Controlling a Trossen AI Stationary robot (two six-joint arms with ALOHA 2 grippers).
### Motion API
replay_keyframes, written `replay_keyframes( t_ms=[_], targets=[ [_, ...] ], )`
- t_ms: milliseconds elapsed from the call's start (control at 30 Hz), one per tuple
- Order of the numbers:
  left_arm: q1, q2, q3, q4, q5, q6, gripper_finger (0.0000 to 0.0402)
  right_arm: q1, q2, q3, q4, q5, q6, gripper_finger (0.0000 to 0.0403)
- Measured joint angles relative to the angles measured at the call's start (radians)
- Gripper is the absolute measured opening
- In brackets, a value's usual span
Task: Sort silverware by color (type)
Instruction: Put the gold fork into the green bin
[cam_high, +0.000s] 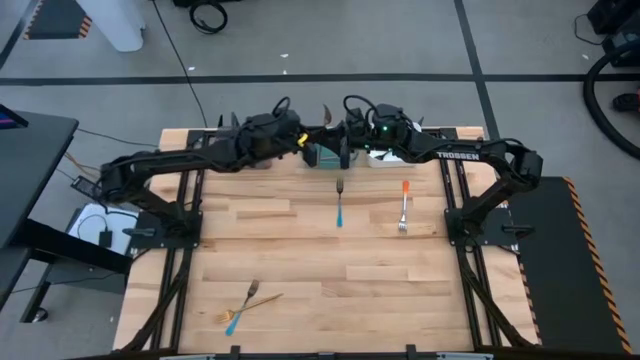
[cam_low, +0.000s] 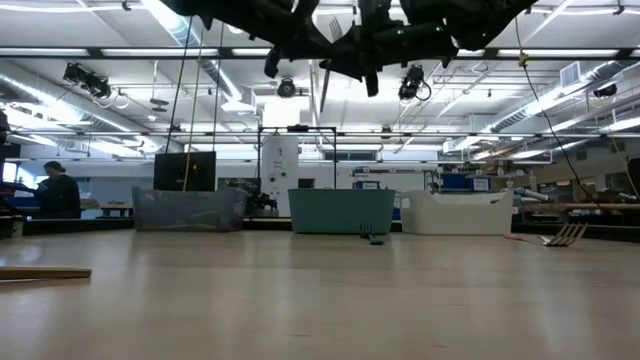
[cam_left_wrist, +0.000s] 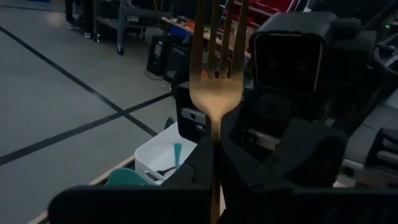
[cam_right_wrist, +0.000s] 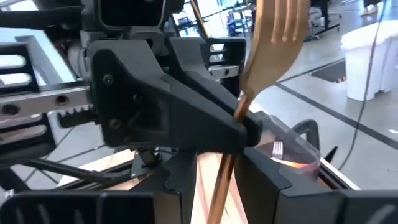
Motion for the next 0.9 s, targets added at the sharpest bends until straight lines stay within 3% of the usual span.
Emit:
replay_keyframes(
  t_ms=[100,267,400,633,733,900],
  targets=[
    [0.001,0.014,0.000,0.019,0.003,0.000,0.0018,0.000,0.000,0.000,-0.014,0.010,0.000,0.0100],
    [0.017,0.013,0.000,0.014,0.010,0.007,0.0021,-0.003,0.000,0.000,-0.049,0.023,-0.011,0.0022],
    [0.036,0.013,0.000,0.007,0.022,0.002,0.0041,-0.011,0.000,0.000,-0.052,0.063,-0.030,0.0025],
    [0.110,0.013,0.041,-0.004,0.189,-0.060,0.0091,-0.077,0.000,0.000,-0.099,0.106,-0.117,0.0023],
    [0.133,0.012,0.085,-0.015,0.210,-0.047,0.0105,-0.120,0.000,0.000,-0.141,0.121,-0.177,0.0023],
    [0.152,0.012,0.180,-0.166,0.247,-0.004,0.0108,-0.173,0.047,0.000,-0.164,0.091,-0.335,0.0023]
  ],
)
